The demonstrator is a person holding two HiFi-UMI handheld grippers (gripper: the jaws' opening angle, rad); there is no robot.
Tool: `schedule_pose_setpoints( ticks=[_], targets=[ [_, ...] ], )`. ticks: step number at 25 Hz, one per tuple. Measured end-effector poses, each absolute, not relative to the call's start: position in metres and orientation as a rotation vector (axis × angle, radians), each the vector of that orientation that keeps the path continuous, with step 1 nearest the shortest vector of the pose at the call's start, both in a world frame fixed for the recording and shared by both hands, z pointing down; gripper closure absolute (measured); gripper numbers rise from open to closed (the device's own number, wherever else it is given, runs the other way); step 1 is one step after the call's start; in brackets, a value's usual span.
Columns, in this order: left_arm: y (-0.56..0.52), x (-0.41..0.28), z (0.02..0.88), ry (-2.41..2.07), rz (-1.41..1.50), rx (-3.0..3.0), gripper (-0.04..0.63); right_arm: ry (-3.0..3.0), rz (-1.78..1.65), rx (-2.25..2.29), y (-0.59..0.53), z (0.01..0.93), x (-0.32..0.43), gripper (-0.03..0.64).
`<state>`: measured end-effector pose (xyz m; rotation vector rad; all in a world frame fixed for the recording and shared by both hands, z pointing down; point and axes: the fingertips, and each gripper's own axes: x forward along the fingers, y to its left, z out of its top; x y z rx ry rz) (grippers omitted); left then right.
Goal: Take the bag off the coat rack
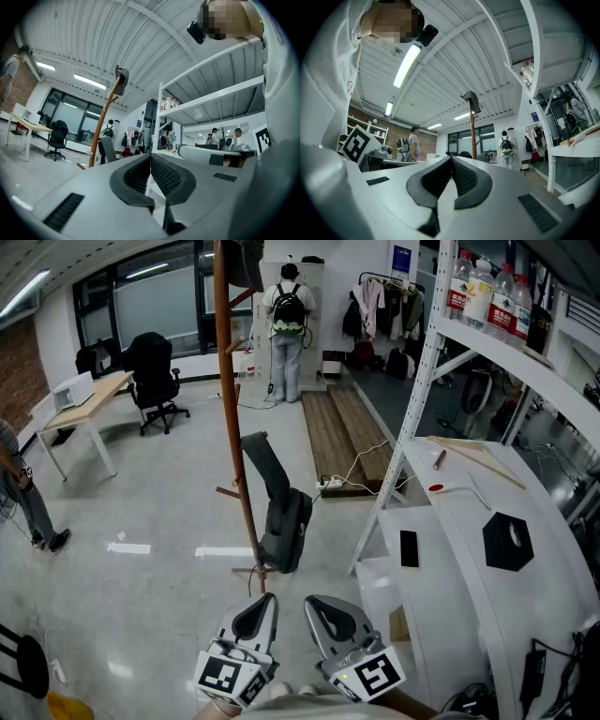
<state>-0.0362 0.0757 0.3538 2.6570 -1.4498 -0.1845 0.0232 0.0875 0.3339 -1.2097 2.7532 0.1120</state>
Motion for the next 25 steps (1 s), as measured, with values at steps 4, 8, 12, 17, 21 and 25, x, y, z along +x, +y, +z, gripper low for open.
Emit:
schedule_pose_setpoints(
  ticks=[4, 8, 12, 17, 21, 25],
  targets=[
    [0.073, -0.030, 0.347, -1.463, -0.140, 2.596, 0.578, 2.750, 0.110, -1.215, 0.086, 0.333, 0.029, 0.598],
    [0.072, -0.026, 0.345, -1.468, -0.144, 2.599, 0.578, 2.750, 0.124, -1.213, 0.085, 0.331, 0.032, 0.598],
    [0.070, -0.022, 0.348, -1.477, -0.171, 2.603, 0.578, 2.751, 0.140, -1.207, 0.083, 0.331, 0.036, 0.598],
    [0.065, -0.016, 0.346, -1.492, -0.131, 2.592, 0.578, 2.767, 0.135, -1.191, 0.078, 0.331, 0.039, 0.598],
    [0.063, -0.013, 0.345, -1.511, -0.123, 2.587, 0.578, 2.791, 0.185, -1.175, 0.074, 0.333, 0.043, 0.598],
    [0.058, -0.013, 0.349, -1.539, -0.205, 2.606, 0.578, 2.802, 0.214, -1.140, 0.073, 0.337, 0.045, 0.598]
  ],
)
